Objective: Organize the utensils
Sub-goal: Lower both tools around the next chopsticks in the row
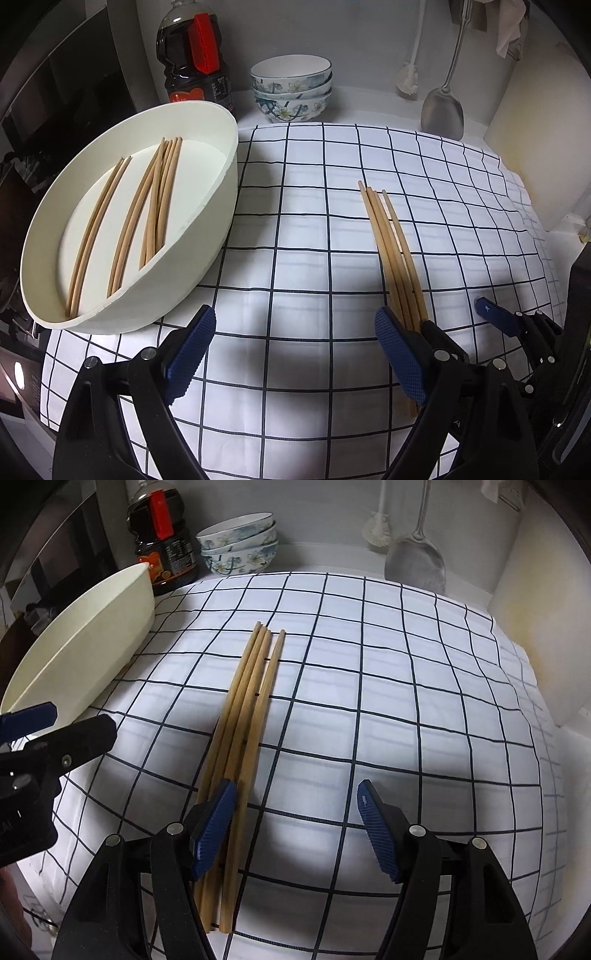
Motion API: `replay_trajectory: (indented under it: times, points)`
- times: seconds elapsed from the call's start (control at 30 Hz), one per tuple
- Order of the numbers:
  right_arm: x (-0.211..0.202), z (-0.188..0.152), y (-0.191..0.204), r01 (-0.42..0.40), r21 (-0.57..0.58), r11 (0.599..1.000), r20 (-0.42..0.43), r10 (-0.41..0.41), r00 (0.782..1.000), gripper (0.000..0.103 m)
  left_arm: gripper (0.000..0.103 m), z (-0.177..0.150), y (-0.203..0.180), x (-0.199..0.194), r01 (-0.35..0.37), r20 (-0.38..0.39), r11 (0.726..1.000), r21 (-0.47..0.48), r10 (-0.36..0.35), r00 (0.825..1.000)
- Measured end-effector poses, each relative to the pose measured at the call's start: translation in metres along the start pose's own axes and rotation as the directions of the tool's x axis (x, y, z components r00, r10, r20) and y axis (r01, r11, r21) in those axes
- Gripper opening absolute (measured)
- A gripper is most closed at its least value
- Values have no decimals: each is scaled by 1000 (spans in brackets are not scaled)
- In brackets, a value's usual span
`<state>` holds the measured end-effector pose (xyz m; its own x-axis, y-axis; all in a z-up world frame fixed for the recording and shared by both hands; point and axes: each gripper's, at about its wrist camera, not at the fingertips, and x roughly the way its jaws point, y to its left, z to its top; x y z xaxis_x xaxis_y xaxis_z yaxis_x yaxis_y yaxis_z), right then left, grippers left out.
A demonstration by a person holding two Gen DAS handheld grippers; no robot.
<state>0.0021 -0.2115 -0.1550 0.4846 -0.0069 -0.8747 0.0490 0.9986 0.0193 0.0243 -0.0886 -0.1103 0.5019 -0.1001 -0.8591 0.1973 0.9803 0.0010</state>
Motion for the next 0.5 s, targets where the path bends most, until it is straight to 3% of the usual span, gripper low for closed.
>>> replay_trajectory:
  times: [0.5]
  points:
    - [3, 0, -42, 51, 57, 997, 18, -52, 998, 65, 86, 1, -25, 25, 6, -17, 999, 33, -6, 1000]
